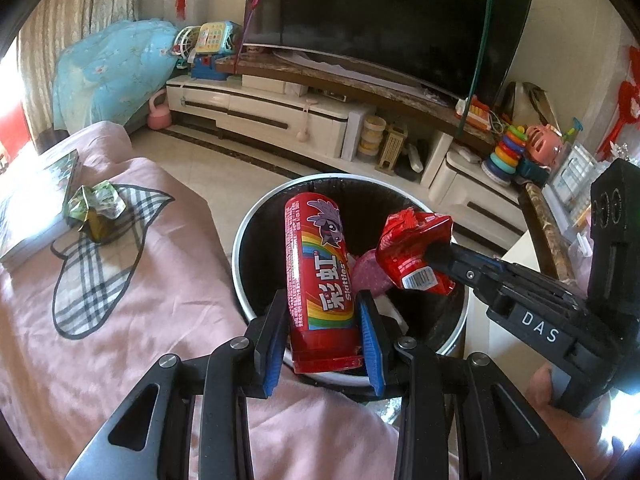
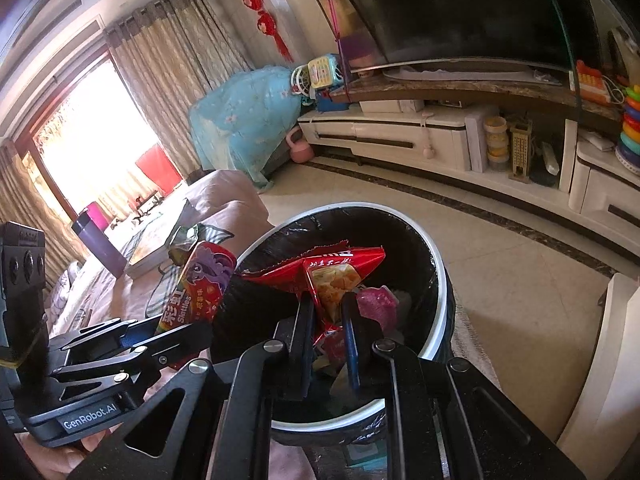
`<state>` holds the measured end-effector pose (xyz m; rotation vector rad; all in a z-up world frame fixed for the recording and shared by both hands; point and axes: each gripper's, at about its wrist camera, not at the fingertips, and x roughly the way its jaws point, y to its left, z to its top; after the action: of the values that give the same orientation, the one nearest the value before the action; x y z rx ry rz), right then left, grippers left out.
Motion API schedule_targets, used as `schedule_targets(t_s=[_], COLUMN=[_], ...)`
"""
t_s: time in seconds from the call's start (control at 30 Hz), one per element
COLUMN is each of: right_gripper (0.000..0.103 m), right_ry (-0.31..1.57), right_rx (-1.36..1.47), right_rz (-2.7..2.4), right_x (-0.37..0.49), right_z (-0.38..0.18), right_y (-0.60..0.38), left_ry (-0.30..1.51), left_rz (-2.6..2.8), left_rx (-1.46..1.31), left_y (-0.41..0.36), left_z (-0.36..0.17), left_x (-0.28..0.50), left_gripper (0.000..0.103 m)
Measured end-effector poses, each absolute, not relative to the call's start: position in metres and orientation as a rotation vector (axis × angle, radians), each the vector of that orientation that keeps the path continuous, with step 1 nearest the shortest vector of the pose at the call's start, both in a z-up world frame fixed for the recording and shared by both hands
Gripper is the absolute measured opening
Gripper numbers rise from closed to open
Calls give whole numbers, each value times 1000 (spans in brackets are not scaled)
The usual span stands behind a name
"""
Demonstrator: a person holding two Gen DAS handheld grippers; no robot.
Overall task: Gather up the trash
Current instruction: 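Carry candy tube and snack bag over the bin and open both tools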
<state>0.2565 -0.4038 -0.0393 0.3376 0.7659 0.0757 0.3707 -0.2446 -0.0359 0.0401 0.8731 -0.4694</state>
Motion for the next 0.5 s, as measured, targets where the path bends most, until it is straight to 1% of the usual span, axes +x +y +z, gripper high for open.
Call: schedule_targets(t_s=[0.5], right_gripper=[15], right_ry=[779], right_rx=[335], right_rz=[62], right_x=[269], right_z=[-42], right_y=[-411], left_ry=[911], left_rz=[-455], left_rx=[48], left_y=[-257], left_z=[-47], left_x=[389], left_gripper=[32])
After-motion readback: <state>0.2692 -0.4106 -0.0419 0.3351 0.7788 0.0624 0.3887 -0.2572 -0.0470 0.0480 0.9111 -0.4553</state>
